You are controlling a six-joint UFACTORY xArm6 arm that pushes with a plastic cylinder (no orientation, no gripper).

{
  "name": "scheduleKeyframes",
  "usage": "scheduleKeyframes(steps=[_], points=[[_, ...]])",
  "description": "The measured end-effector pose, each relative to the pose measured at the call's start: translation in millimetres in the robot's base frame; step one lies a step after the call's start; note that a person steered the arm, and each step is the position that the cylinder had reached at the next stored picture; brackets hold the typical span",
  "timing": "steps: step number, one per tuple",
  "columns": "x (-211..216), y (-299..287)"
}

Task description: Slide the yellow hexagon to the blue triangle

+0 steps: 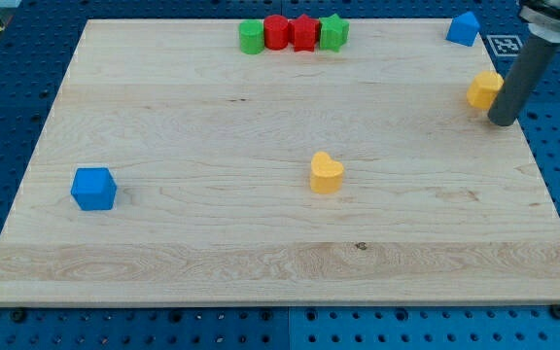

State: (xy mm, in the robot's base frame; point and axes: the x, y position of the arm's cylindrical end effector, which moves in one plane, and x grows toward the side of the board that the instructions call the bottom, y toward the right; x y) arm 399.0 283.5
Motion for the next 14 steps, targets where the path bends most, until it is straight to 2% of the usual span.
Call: scheduleKeyframes(steps=[1,8,11,14], points=[[-1.5,10.5],[-23.4,-17.4],[-65.7,-17.4],[-60.8,-33.2]])
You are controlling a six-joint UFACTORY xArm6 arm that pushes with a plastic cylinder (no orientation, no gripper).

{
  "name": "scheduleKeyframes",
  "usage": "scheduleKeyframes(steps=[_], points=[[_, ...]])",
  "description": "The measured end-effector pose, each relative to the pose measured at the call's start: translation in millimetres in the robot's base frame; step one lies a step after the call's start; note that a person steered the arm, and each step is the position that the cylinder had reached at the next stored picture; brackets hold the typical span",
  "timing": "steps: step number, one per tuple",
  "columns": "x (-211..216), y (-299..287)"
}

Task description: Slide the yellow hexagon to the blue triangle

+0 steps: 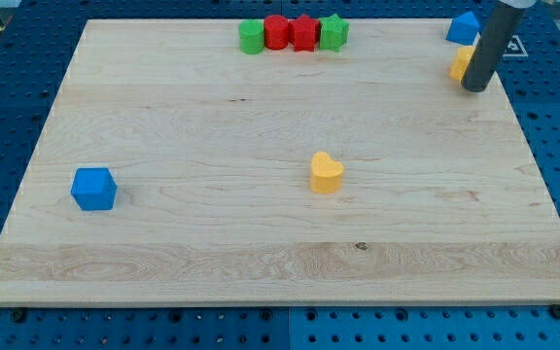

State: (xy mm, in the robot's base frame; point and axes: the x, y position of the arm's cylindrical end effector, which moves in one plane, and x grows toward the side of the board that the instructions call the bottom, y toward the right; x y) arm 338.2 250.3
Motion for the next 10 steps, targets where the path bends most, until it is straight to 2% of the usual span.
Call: scheduleKeyframes(steps=[3,8,10], points=[[-36.7,-5.2],[-31.3,14.4],[-50.5,16.1]])
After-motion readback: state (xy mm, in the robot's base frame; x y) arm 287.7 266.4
